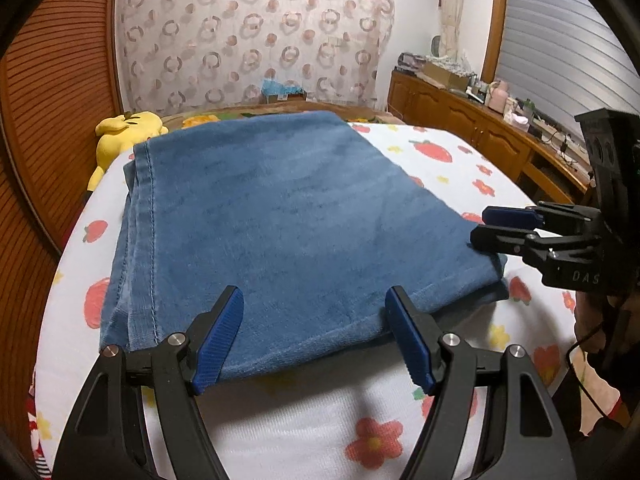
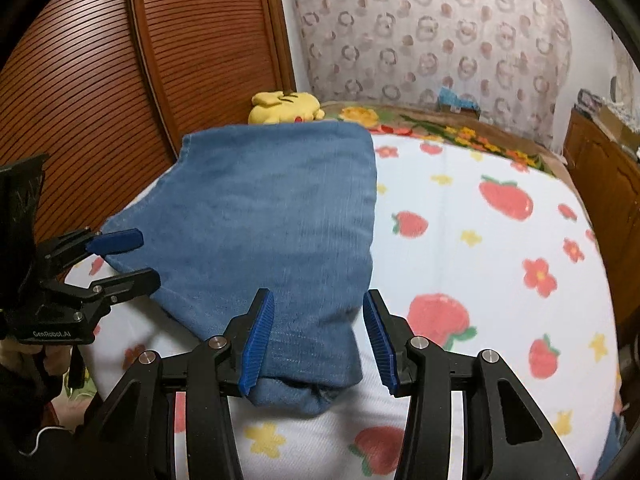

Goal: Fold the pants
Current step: 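Open both tools and release the folded jeans onto the sheet, then grasp the stack end with the right tool and fold it over the stack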

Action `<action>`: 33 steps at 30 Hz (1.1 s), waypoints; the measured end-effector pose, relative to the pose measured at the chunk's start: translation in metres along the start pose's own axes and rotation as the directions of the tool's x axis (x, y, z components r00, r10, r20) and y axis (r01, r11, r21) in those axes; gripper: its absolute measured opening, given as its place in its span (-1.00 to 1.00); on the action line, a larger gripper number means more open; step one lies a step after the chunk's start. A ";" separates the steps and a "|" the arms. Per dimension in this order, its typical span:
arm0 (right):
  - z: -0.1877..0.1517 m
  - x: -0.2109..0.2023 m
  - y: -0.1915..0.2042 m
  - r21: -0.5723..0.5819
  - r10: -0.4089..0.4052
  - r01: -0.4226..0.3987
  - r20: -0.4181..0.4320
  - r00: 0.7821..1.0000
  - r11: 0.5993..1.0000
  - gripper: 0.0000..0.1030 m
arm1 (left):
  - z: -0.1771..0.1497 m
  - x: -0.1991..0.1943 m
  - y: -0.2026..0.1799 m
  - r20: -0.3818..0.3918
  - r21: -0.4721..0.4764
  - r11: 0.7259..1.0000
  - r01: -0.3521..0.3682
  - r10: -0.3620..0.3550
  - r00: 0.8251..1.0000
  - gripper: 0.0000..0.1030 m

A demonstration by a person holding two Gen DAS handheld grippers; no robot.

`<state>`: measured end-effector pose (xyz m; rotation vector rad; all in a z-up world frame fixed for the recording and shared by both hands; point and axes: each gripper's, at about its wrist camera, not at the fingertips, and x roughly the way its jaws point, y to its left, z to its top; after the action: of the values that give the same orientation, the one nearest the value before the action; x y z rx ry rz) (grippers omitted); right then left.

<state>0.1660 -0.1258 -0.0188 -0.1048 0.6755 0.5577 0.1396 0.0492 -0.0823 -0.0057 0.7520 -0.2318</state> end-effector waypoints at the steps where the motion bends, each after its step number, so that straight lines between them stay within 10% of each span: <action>1: 0.001 0.001 -0.001 0.002 -0.001 0.001 -0.005 1.000 1.000 -0.06 | -0.002 0.001 0.001 -0.006 0.003 1.000 -0.002 0.002 1.000 0.44; 21: 0.002 0.016 -0.006 0.086 0.020 -0.014 -0.067 0.998 0.996 -0.07 | -0.014 0.015 0.000 -0.021 0.033 0.999 -0.010 0.011 1.000 0.44; 26: 0.004 0.013 -0.003 0.098 0.080 -0.074 -0.059 0.995 0.993 -0.63 | -0.015 0.015 0.002 -0.015 0.024 1.000 -0.002 0.003 1.000 0.45; 33: 0.042 -0.026 0.015 0.035 0.101 -0.103 0.067 0.993 0.994 -0.72 | -0.009 -0.006 0.015 0.007 -0.036 0.999 0.038 -0.038 0.999 0.44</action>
<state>0.1652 -0.1132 0.0312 -0.0164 0.6304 0.6437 0.1322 0.0661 -0.0864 -0.0549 0.7500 -0.2542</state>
